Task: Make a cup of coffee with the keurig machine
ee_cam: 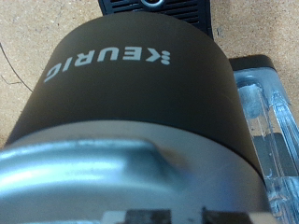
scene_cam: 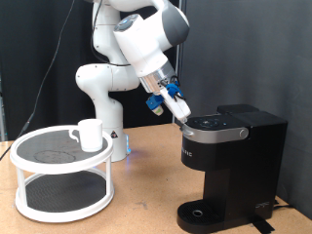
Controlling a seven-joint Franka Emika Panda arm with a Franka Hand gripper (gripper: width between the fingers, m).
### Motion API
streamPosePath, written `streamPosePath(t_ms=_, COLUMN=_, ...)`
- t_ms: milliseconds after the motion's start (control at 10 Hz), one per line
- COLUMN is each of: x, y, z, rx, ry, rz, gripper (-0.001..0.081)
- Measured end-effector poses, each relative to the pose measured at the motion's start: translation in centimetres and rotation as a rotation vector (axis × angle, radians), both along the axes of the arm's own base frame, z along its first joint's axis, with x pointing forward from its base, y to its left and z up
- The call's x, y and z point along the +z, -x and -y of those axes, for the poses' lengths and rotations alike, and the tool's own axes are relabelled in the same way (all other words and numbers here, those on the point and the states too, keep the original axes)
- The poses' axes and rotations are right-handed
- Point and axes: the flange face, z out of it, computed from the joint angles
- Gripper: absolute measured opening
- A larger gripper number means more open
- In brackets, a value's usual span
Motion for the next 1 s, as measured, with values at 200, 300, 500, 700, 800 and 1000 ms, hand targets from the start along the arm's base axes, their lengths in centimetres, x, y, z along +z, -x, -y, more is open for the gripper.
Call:
streamPosePath(t_ms=200, x=0.0, y=0.0, z=0.1, rx=-0.002, ry=0.001, rz=0.000, gripper=0.0000)
streamPosePath(t_ms=300, x=-0.1, y=-0.1, z=0.1, rx=0.013, ry=-0.008, rz=0.036, gripper=0.0000)
streamPosePath(t_ms=500, x=-0.3, y=0.2, z=0.5, rx=0.087, ry=-0.049, rz=0.128, gripper=0.0000)
streamPosePath(t_ms=700, x=-0.2, y=0.9, z=0.8, rx=0.153, ry=-0.089, rz=0.201, gripper=0.0000)
streamPosePath(t_ms=800, x=0.2, y=1.3, z=0.9, rx=0.165, ry=-0.100, rz=0.214, gripper=0.0000)
streamPosePath(t_ms=1000, x=1.0, y=2.2, z=1.0, rx=0.168, ry=-0.121, rz=0.221, gripper=0.0000)
